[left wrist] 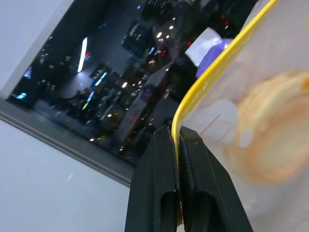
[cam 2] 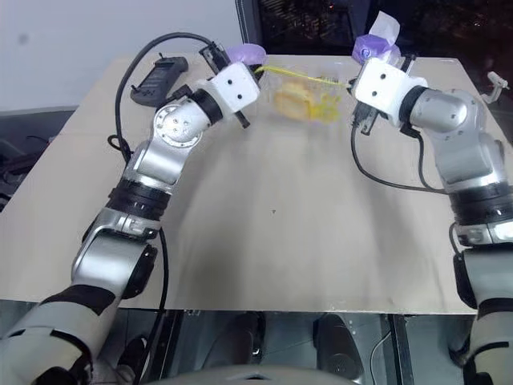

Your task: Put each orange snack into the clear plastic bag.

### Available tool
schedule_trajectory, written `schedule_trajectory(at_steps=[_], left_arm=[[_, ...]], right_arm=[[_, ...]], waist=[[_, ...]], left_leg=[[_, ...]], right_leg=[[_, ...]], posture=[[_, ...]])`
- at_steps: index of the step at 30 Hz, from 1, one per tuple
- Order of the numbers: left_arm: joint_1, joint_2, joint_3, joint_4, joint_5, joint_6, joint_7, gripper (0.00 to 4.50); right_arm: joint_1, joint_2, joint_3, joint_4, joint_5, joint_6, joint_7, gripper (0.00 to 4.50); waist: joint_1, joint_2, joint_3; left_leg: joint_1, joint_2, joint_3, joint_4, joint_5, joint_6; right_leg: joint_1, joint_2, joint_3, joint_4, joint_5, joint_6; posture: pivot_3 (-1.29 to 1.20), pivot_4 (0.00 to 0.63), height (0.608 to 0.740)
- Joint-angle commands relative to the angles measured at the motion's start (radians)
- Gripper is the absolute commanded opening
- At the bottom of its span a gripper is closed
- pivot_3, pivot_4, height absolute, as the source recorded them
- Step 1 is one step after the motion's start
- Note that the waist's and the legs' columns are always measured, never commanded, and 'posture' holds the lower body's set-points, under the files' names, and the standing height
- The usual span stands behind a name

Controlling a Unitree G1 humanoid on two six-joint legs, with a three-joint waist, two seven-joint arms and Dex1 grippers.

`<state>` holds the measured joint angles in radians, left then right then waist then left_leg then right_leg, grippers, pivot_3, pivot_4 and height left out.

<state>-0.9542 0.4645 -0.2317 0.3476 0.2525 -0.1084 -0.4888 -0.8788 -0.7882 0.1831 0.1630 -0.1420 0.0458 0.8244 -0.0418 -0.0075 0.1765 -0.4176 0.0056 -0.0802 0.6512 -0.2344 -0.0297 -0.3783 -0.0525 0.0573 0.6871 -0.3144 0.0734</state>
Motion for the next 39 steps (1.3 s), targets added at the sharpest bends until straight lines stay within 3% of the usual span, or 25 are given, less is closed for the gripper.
schedule_trajectory(at_steps=[1, 5, 10, 13, 14, 16, 17, 24, 30, 34, 39], left_arm=[[0.121, 0.061, -0.020, -0.136, -0.063, 0.057, -0.184, 0.00], [0.285, 0.103, -0.069, -0.279, -0.092, 0.173, -0.332, 0.00], [0.450, 0.134, -0.095, -0.449, -0.119, 0.325, -0.415, 0.00], [0.484, 0.116, -0.068, -0.493, -0.164, 0.380, -0.412, 0.99], [0.490, 0.117, -0.066, -0.503, -0.172, 0.390, -0.415, 1.51], [0.503, 0.125, -0.052, -0.521, -0.182, 0.408, -0.414, 2.15], [0.510, 0.129, -0.041, -0.531, -0.195, 0.413, -0.418, 2.25], [0.604, 0.212, 0.167, -0.618, -0.476, 0.576, -0.543, 2.25], [0.643, 0.265, 0.457, -0.639, -0.731, 0.753, -0.547, 2.25], [0.722, 0.355, 0.554, -0.628, -0.793, 0.797, -0.600, 2.25], [0.810, 0.434, 0.606, -0.628, -0.824, 0.788, -0.631, 2.25]], right_arm=[[0.091, -0.042, -0.043, -0.094, 0.067, 0.109, 0.096, 0.05], [0.295, -0.099, 0.020, -0.271, 0.118, 0.232, 0.237, 0.05], [0.412, -0.059, 0.035, -0.359, 0.104, 0.321, 0.188, 0.05], [0.445, -0.068, 0.024, -0.376, 0.117, 0.344, 0.195, 1.09], [0.453, -0.072, 0.022, -0.382, 0.126, 0.349, 0.201, 1.61], [0.480, -0.097, 0.004, -0.415, 0.144, 0.359, 0.223, 2.28], [0.491, -0.110, -0.012, -0.433, 0.164, 0.378, 0.240, 2.72], [0.651, -0.195, -0.276, -0.446, 0.431, 0.451, 0.370, 2.72], [0.756, -0.191, -0.577, -0.304, 0.617, 0.432, 0.439, 2.72], [0.787, -0.221, -0.679, -0.182, 0.648, 0.396, 0.490, 2.72], [0.807, -0.251, -0.698, -0.122, 0.654, 0.346, 0.526, 2.72]], waist=[[-0.001, 0.000, 0.000], [0.000, 0.000, 0.001], [-0.005, 0.001, 0.002], [0.003, 0.000, 0.003], [0.005, 0.000, 0.003], [0.008, -0.001, 0.003], [0.007, -0.001, 0.003], [0.003, -0.001, 0.003], [0.006, -0.002, 0.003], [-0.001, -0.001, 0.003], [0.001, -0.002, 0.003]], left_leg=[[0.000, 0.000, 0.000, 0.000, 0.000, 0.000], [0.000, 0.000, 0.000, 0.002, 0.000, 0.000], [0.001, 0.001, 0.000, 0.001, -0.002, 0.004], [0.002, 0.000, 0.000, 0.006, -0.003, 0.005], [0.003, 0.001, -0.001, 0.006, -0.003, 0.005], [0.003, 0.001, -0.003, 0.006, -0.003, 0.005], [0.002, 0.001, -0.003, 0.006, -0.003, 0.005], [0.001, 0.001, -0.002, 0.006, -0.003, 0.005], [0.002, 0.001, -0.002, 0.006, -0.003, 0.005], [0.003, 0.002, -0.002, 0.006, -0.003, 0.005], [0.004, 0.002, 0.001, 0.004, -0.003, 0.005]], right_leg=[[0.000, 0.000, 0.000, 0.000, 0.000, 0.000], [-0.001, 0.000, 0.000, 0.003, 0.000, 0.000], [0.000, 0.001, 0.002, 0.003, 0.000, 0.000], [0.001, 0.001, 0.001, 0.008, 0.000, 0.000], [0.002, 0.001, 0.000, 0.009, 0.000, 0.000], [0.002, 0.001, -0.002, 0.009, 0.000, 0.000], [0.002, 0.001, -0.002, 0.009, 0.000, 0.000], [0.002, 0.001, -0.002, 0.007, 0.000, 0.000], [0.003, 0.001, -0.002, 0.008, 0.000, 0.000], [0.003, 0.001, -0.001, 0.008, 0.000, 0.000], [0.002, 0.001, 0.000, 0.007, 0.000, 0.000]], posture=[[0.00, 0.150, 0.740], [0.00, 0.150, 0.740], [0.00, 0.150, 0.740], [0.00, 0.150, 0.740], [0.00, 0.150, 0.740], [0.00, 0.150, 0.740], [0.00, 0.150, 0.740], [0.00, 0.150, 0.740], [0.00, 0.150, 0.740], [0.00, 0.150, 0.740], [0.00, 0.150, 0.740]])
